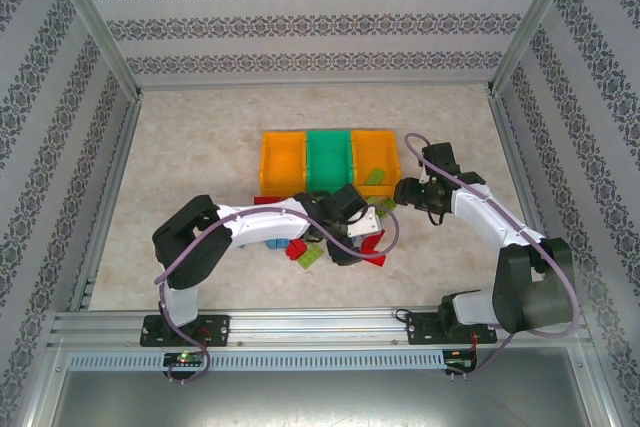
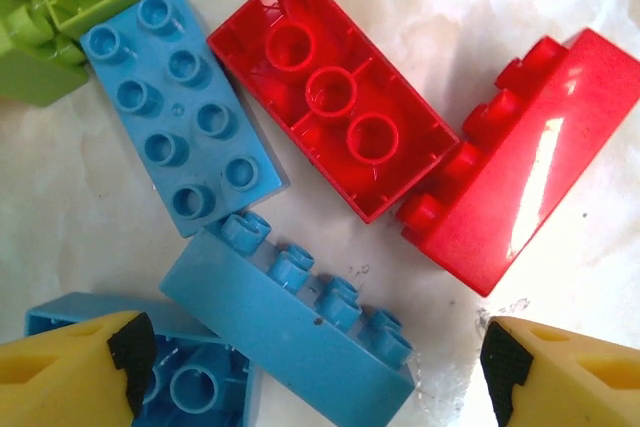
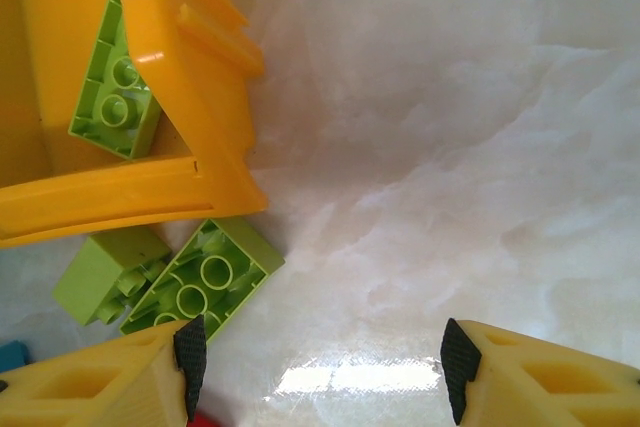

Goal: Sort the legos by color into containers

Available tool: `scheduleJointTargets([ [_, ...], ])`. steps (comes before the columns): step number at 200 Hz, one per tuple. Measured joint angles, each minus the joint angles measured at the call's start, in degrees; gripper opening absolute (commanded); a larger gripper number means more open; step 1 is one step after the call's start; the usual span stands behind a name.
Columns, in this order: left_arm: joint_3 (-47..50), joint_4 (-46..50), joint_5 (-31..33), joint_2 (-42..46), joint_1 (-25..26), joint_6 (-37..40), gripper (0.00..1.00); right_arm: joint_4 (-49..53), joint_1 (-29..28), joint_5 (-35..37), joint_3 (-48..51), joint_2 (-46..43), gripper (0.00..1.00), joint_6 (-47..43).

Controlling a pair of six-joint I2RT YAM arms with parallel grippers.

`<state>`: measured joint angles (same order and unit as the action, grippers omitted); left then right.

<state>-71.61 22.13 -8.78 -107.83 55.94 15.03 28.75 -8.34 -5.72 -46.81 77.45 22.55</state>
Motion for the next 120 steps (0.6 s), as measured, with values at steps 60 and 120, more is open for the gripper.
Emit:
scheduleJointTargets([
  [60,-3.6,5.8,3.6,0.0,2.9,-16.9,0.69,-0.9,0.0,-0.3,0.4,0.5,0.68,0.0],
  [120,-5.7,9.9,5.6,-1.8,3.3,-29.7,0.63,-1.4,0.7,-0.9,0.4,0.7,0.69,-0.1],
])
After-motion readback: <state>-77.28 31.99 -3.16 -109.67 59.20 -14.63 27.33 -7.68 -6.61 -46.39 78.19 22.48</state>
